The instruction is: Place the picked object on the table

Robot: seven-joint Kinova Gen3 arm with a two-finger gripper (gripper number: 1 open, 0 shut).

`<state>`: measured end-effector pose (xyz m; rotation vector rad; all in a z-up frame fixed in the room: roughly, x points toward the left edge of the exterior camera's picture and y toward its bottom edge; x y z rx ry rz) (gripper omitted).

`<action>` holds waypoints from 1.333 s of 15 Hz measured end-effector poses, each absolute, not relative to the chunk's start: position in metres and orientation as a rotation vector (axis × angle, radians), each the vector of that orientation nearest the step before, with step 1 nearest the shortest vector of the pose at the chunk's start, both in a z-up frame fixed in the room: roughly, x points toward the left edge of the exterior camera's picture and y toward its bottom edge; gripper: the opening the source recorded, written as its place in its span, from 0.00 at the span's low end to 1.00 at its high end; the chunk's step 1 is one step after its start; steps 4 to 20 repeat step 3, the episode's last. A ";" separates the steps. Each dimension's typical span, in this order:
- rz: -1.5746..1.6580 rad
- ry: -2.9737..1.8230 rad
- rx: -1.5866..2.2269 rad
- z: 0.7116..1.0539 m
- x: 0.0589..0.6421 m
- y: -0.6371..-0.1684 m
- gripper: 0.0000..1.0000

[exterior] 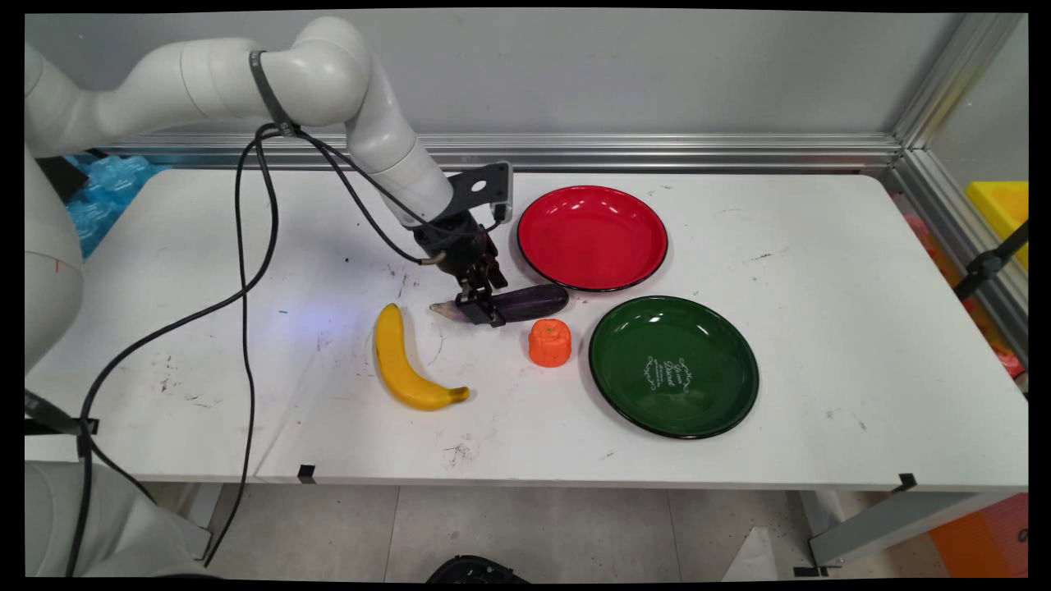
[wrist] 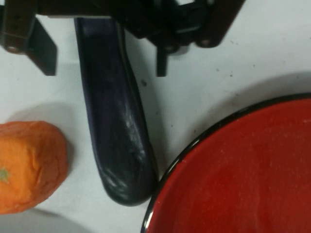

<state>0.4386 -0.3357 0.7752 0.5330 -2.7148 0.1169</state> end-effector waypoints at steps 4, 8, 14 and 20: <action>0.126 -2.712 0.532 0.777 0.435 -0.340 1.00; 0.126 -2.712 0.532 0.777 0.435 -0.340 1.00; 0.126 -2.712 0.532 0.777 0.435 -0.340 1.00; 0.126 -2.712 0.532 0.777 0.435 -0.340 1.00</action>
